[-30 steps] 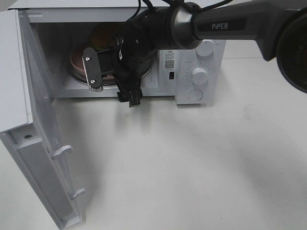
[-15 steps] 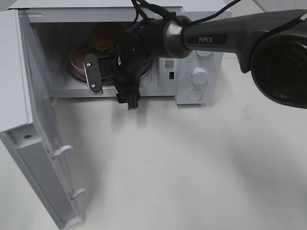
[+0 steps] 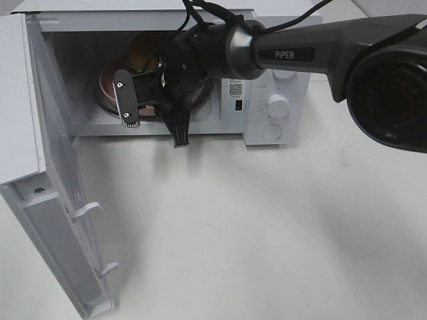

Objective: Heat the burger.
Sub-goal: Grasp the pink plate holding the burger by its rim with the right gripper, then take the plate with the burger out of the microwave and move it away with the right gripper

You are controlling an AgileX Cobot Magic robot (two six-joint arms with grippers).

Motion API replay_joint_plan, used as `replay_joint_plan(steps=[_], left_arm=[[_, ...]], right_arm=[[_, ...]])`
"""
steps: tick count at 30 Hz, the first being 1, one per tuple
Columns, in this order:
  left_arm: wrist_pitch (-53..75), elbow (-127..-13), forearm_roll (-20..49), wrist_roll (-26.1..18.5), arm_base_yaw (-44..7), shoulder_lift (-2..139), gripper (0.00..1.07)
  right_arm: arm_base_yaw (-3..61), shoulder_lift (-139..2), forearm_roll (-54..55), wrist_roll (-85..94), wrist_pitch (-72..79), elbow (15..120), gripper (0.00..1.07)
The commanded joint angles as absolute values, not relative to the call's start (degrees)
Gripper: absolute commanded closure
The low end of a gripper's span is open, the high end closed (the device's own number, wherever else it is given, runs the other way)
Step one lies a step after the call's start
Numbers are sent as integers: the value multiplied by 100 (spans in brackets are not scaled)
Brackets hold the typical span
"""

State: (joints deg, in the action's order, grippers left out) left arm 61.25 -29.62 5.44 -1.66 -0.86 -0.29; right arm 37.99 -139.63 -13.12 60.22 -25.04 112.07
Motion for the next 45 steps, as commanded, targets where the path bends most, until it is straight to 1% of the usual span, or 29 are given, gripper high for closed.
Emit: replay_joint_plan(steps=[1,14,17,18,19,20,21,23,24,25,32,36,45], left_arm=[[6125,-2962,579,-172,-63,-126,9],[6125,-2962,579,-172,-63,-126,9],[6125,-2962,579,-172,-63,-126,9],[6125,-2962,579,-172,-63,-126,9],[6125,-2962,579,-172,-63,-126,9],[6125,-2962,579,-172,-63,-126,9],[6125,-2962,579,-172,-63,-126,9],[6125,-2962,579,-172,-63,-126,9],[6125,-2962,579,-172,-63,-126,9],[6125,-2962,579,-172,-63,-126,9],[6125,-2962,579,-172,-63,-126,9],[6125,-2962,579,-172,-63,-126,9],[6125,-2962,579,-172,-63,-126,9]], right_arm=[[3782,-13992,-1278,6050,-2653,11190,107],[3913,-13722,-1238,6308,-2922,11024,107],[3942,-13510,-1261,6360,-2727,10726,107],[3942,-13361,-1295,6371,-2544,10462,107],[3942,-13361,-1295,6371,-2544,10462,107],[3942,-13178,-1295,6400,-2252,10181,107],[3942,-13178,-1295,6400,-2252,10181,107],[3953,-12937,-1295,6440,-1748,9775,107],[3953,-12937,-1295,6440,-1748,9775,107],[3953,-12788,-1295,6480,-1570,9540,107],[3953,-12393,-1409,6486,-1180,8875,107],[3953,-12049,-1455,6486,-630,8216,107],[3953,-11499,-1581,6492,-246,7357,107]])
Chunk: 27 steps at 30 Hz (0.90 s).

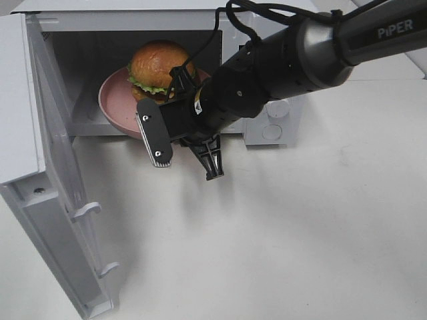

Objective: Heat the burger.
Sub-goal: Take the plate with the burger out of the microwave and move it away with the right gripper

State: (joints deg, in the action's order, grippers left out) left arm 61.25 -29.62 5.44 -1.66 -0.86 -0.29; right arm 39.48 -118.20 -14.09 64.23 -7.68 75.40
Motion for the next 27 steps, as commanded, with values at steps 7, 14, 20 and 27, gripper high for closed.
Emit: replay_joint_plan(steps=[7,14,20,27], left_arm=[[6125,-2962,579,-172,-63,-126,9],[6125,-2962,579,-172,-63,-126,9],[6125,-2962,579,-172,-63,-126,9],[6125,-2962,579,-172,-63,-126,9]], right_arm=[[3953,-10863,-1599,6492,86,6406,107],[3953,-10330,-1599,6509,206,5672,107],[3953,-9855,-1753,6509,206,5111,107],[3953,-9225,-1742,6503,201,4395,107]])
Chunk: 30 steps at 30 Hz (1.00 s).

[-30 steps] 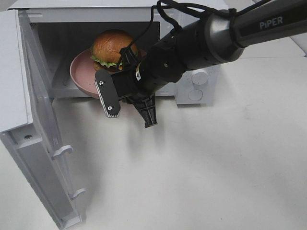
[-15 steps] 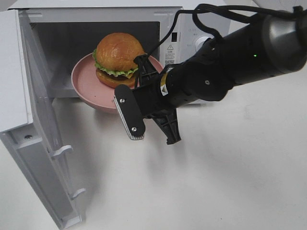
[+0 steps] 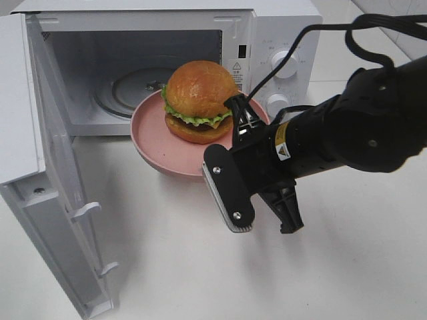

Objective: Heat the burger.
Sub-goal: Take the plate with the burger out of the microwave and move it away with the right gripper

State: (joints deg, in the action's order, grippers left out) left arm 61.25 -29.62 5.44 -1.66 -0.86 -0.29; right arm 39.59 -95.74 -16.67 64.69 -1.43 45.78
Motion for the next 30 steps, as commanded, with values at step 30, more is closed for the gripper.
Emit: replay_joint_plan(steps=[30], left_arm=[[6125,-2962,579,-172,-63,-126,9]], right_arm=[[3953,-6423,-1879,5306,-1518,2762,107]])
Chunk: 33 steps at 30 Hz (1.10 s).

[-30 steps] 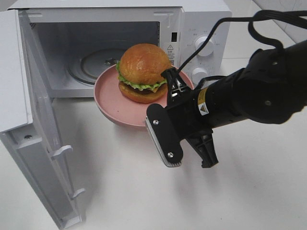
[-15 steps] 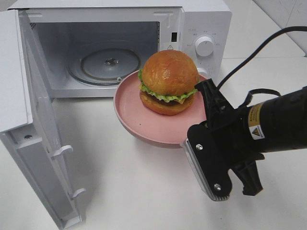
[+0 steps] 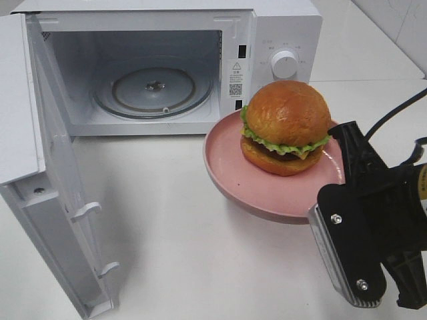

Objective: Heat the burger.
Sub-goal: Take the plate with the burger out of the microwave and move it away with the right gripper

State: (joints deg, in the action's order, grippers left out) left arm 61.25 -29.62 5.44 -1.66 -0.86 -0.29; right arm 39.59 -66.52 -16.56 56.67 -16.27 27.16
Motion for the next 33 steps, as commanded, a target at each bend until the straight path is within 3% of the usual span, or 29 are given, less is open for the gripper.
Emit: replay_joint_plan(steps=[1,25,33], left_arm=[[6125,-2962,579,-172,-63,-126,9],[6125,-2962,579,-172,-63,-126,9],[6125,-2962,579,-172,-63,-126,9]], right_arm=[[3953,-6314,-2051,5019,-1667,2744,107],[3942,-6068,-4819,0,-3031,2189,107],[3936,-6606,-5214,-1375,-3592,2149,107]])
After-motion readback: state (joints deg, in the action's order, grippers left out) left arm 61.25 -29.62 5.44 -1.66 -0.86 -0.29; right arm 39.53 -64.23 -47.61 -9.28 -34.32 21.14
